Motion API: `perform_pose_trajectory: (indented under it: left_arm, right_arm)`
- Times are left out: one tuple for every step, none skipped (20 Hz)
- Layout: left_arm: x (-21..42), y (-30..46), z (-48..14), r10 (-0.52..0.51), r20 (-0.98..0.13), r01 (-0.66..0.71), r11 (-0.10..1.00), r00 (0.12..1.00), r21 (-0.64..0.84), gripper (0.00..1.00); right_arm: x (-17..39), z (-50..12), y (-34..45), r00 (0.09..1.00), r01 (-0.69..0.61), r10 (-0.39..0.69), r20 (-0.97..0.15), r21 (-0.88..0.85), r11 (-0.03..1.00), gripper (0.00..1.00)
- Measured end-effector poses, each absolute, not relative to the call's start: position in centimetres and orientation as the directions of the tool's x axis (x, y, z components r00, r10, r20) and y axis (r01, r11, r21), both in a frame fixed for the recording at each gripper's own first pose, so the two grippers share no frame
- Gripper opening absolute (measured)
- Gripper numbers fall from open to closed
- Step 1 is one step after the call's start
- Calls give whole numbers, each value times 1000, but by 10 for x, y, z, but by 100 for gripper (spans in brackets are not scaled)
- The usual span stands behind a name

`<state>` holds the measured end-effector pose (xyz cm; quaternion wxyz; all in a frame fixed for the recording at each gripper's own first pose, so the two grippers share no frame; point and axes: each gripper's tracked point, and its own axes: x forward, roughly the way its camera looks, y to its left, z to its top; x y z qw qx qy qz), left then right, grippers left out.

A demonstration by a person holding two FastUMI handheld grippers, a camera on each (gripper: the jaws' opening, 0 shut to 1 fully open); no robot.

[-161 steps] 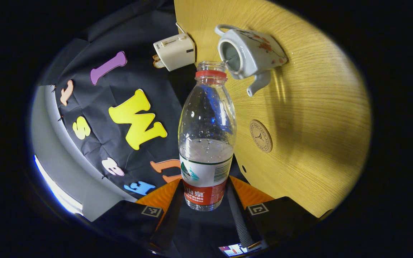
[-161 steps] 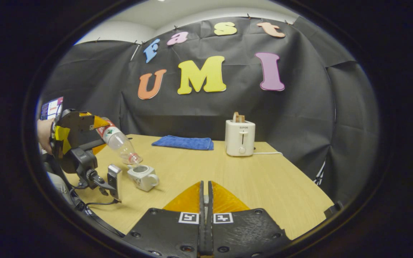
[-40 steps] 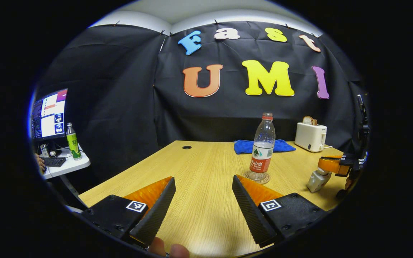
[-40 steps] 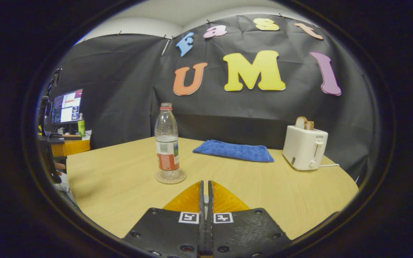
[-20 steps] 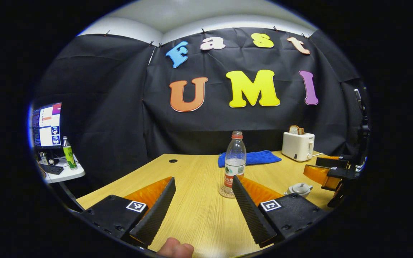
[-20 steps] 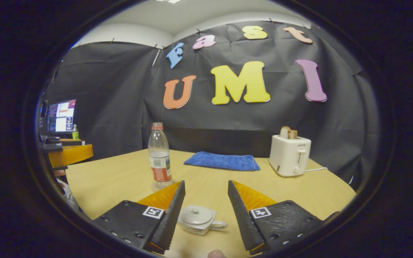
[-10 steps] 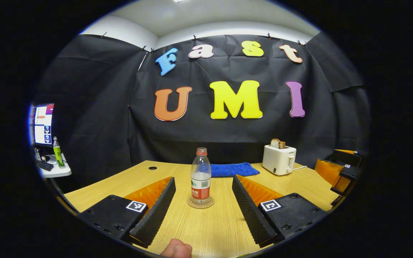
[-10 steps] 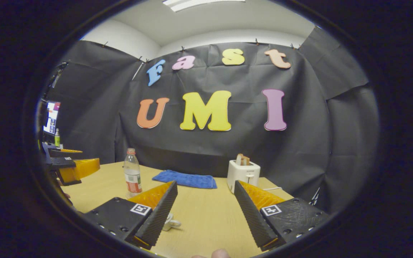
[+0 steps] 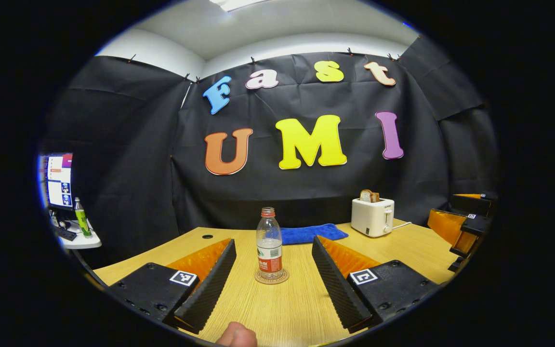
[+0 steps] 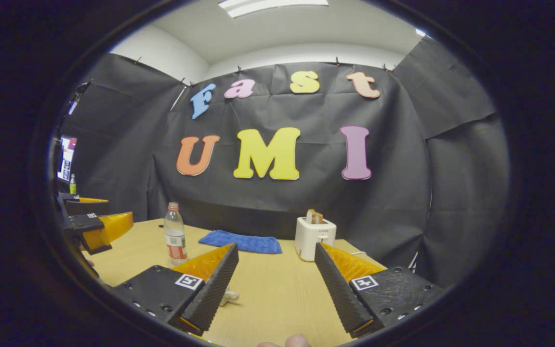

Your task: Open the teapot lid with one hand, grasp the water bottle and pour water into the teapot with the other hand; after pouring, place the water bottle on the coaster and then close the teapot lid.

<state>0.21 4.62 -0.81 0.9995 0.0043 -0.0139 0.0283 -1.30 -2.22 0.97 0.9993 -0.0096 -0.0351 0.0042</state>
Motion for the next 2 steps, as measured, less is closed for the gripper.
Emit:
perform_pose_trajectory:
  left_arm:
    - [1,48,-3,63,41,-63,998,997,7,99]
    - [0,48,0,60,48,-61,998,997,8,99]
  right_arm:
    - [-14,11,-19,997,-13,13,71,-10,1000,96]
    - [-14,12,-17,997,-15,15,70,2,1000,97]
